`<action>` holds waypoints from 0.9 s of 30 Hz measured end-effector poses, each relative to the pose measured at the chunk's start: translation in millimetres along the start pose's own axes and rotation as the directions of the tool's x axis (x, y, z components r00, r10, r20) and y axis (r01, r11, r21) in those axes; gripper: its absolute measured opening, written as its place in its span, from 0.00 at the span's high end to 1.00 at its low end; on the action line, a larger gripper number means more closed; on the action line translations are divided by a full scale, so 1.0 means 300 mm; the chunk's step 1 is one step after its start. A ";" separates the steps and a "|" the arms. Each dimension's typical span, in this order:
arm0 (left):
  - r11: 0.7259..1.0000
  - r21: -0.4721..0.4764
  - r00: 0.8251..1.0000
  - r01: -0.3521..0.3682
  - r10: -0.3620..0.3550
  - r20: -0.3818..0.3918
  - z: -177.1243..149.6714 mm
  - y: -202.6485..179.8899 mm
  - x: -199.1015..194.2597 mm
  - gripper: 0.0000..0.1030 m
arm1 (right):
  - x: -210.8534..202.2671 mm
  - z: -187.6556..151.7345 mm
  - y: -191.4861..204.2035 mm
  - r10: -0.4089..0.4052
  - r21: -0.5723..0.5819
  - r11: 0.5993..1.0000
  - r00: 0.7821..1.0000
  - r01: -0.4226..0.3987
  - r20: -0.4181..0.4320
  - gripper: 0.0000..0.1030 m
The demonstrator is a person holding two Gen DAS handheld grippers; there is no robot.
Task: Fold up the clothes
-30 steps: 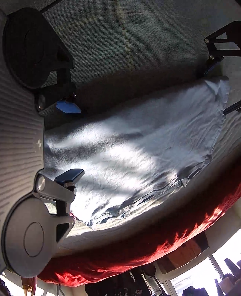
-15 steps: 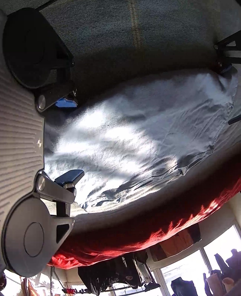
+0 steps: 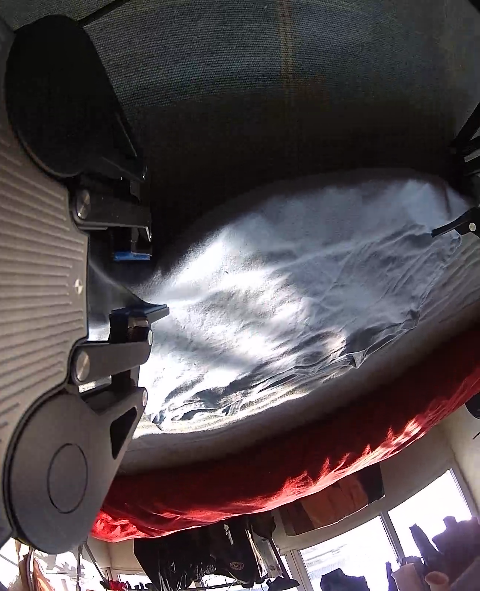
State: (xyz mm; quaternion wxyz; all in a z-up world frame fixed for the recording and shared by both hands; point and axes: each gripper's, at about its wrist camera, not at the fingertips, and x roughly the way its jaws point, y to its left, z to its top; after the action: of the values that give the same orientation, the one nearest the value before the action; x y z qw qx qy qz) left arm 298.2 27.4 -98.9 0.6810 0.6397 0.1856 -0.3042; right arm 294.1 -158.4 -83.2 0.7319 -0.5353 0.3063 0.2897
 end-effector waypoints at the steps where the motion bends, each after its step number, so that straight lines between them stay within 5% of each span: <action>1: 1.000 -0.018 1.000 0.012 -0.012 -0.003 -0.001 0.009 -0.008 0.92 | -0.003 -0.001 -0.004 0.014 -0.003 1.000 1.000 -0.014 -0.002 0.81; 12: 0.992 -0.081 0.995 0.096 -0.094 0.032 -0.017 0.122 -0.132 0.95 | -0.103 0.001 -0.090 0.133 0.011 0.991 0.991 -0.134 0.007 0.86; 16: 0.979 -0.097 0.983 0.179 -0.175 0.047 -0.021 0.112 -0.227 0.95 | -0.184 -0.010 -0.042 0.233 0.004 0.972 0.972 -0.233 -0.010 0.87; 27: 0.888 -0.127 0.897 0.443 -0.439 0.058 -0.018 -0.101 -0.494 0.95 | -0.378 -0.045 0.142 0.487 0.044 0.873 0.870 -0.485 -0.079 0.86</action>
State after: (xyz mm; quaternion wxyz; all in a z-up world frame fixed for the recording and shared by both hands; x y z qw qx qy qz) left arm 168.6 59.1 -27.4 0.6390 0.5284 0.3369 -0.4460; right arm 187.2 -171.2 -26.1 0.6275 -0.4450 0.4658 0.4373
